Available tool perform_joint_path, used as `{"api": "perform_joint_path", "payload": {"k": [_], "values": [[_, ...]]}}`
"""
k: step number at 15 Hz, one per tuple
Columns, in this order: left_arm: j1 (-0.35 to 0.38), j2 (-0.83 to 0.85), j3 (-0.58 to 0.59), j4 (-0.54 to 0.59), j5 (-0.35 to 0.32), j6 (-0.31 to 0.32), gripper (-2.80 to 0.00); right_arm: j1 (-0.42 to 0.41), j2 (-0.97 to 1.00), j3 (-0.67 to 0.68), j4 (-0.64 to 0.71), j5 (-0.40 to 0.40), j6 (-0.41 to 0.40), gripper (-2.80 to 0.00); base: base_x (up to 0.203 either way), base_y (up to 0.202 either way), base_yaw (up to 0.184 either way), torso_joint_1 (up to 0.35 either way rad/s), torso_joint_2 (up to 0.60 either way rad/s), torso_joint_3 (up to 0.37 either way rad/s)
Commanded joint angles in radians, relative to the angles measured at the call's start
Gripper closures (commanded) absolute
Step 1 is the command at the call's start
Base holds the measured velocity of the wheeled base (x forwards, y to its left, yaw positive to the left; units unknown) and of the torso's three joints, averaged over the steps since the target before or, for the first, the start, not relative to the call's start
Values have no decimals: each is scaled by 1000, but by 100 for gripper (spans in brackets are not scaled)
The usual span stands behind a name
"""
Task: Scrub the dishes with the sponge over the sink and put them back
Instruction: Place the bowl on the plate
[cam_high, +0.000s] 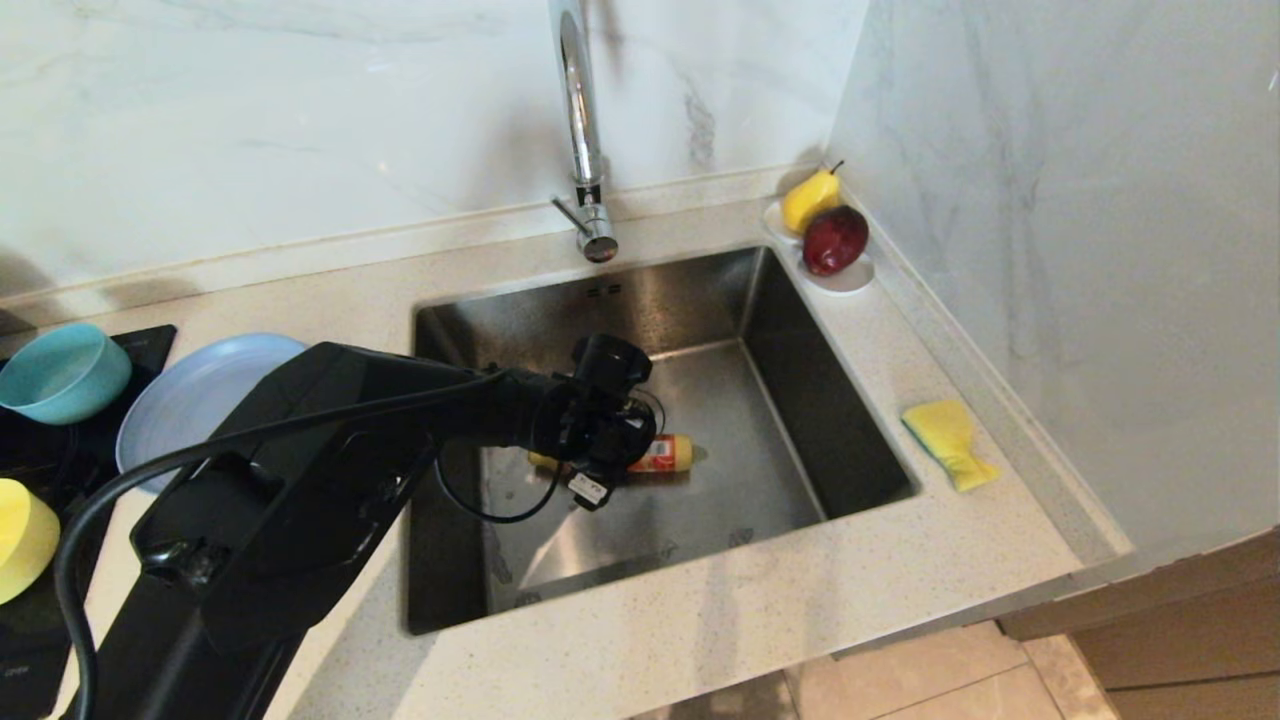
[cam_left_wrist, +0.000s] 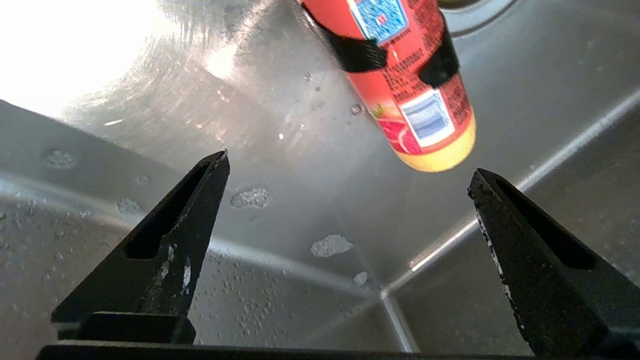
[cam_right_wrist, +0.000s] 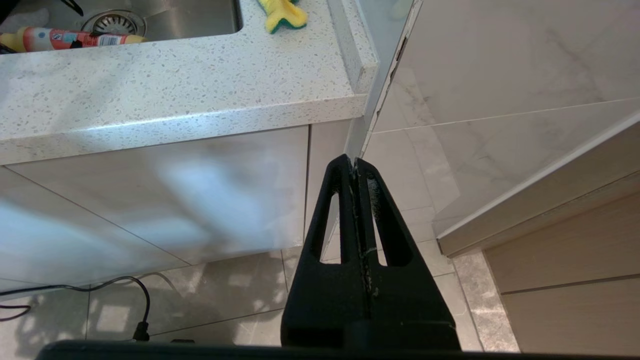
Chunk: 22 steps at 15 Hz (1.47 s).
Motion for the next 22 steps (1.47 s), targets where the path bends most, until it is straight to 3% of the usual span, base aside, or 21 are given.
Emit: {"api": "perform_joint_path", "payload": {"k": [1, 22], "values": [[4, 20, -1, -1, -1, -8, -280, 0, 1, 0, 0, 0, -1, 0, 0, 0, 0, 0, 0, 0], [7, 77, -1, -101, -17, -2, -280, 0, 1, 0, 0, 0, -1, 0, 0, 0, 0, 0, 0, 0]]}}
